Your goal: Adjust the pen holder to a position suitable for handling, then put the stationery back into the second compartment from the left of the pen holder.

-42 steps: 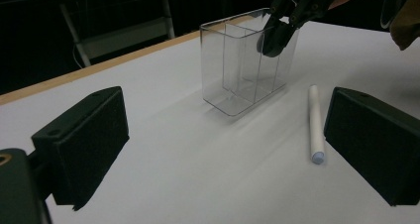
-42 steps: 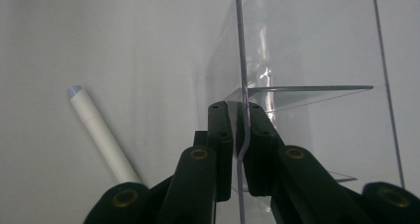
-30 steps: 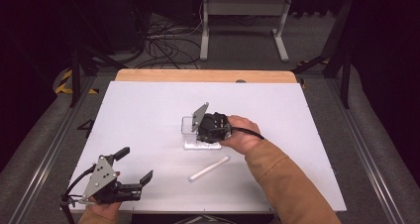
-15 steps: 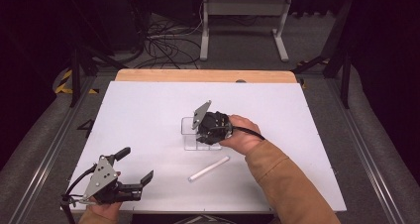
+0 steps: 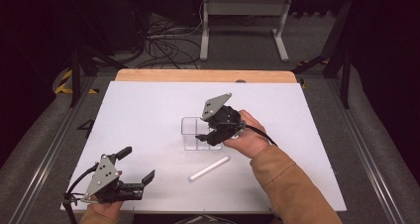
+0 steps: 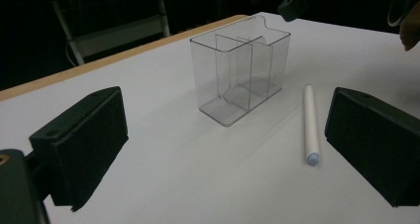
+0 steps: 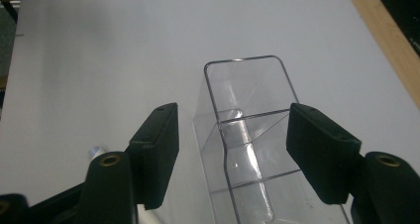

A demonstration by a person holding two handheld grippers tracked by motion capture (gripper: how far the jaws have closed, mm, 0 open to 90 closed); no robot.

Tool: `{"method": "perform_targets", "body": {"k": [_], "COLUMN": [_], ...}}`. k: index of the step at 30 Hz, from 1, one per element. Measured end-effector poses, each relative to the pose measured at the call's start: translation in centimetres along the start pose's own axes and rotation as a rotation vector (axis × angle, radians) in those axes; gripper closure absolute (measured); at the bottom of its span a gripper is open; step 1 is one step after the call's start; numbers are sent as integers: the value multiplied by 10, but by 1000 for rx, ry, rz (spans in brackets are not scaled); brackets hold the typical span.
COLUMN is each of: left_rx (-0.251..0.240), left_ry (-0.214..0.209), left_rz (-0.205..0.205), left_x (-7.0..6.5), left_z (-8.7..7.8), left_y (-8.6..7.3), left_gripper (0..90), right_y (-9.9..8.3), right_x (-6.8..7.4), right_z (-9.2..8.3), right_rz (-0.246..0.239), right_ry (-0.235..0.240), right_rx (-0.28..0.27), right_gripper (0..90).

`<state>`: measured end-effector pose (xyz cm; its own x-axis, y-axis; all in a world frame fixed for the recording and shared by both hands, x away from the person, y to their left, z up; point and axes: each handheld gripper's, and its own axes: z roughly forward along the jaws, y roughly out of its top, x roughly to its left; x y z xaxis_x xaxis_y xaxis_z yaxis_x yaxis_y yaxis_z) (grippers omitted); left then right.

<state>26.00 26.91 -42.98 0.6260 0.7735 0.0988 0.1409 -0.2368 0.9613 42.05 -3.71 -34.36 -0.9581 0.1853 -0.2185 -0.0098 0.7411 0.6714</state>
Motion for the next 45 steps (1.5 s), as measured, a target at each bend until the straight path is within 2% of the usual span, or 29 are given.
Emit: {"method": "perform_targets", "body": {"k": [2, 4, 5, 6, 7, 8, 12, 15, 21, 22, 25, 29, 34, 35, 39, 42, 45], "left_rx": [3, 5, 6, 7, 7, 4, 11, 16, 34, 32, 33, 56, 82, 84, 98, 110, 115], "left_ry": [-3, -3, -5, -6, -6, -7, -13, -4, -43, -58, -86, -95, -127, -130, -158, -182, -189], "left_rz": [-6, -5, -7, -8, -11, -13, -24, -21, -44, -64, -73, -51, -48, -40, -39, -36, -36], "left_x": [0, 0, 0, 0, 0, 0, 0, -2, -3, -4, -4, -6, -8, -9, -10, -9, -10], "left_z": [1, 2, 2, 2, 1, 2, 2, 3, 8, 9, 11, 15, 23, 25, 31, 36, 42], "left_y": [0, 1, 1, 2, 2, 2, 4, 6, 12, 13, 18, 23, 30, 31, 36, 41, 45], "left_gripper": [28, 24, 24, 24, 24, 24, 24, 22, 19, 19, 21, 29, 37, 37, 37, 37, 37], "right_y": [-2, -5, -5, -9, -12, -12, -21, -26, -40, -44, -58, -81, -110, -115, -134, -149, -161], "right_x": [1, 2, 2, 4, 5, 5, 9, 11, 15, 16, 24, 36, 52, 56, 73, 81, 86], "right_z": [-9, -19, -19, -30, -34, -34, -50, -57, -69, -72, -79, -86, -88, -86, -78, -79, -80], "right_rz": [22, 45, 45, 74, 88, 88, 119, 131, 174, 181, 200, 233, 268, 280, 300, 340, 363], "right_ry": [-16, -28, -28, -37, -36, -36, -47, -65, -89, -96, -114, -137, -201, -210, -233, -238, -253], "right_rx": [-38, -101, -101, -152, -177, -177, -252, -274, -332, -346, -396, -454, -494, -485, -458, -497, -502], "right_gripper": [316, 273, 273, 227, 210, 210, 161, 133, 47, 30, 12, 4, 4, 4, 4, 5, 5]}}
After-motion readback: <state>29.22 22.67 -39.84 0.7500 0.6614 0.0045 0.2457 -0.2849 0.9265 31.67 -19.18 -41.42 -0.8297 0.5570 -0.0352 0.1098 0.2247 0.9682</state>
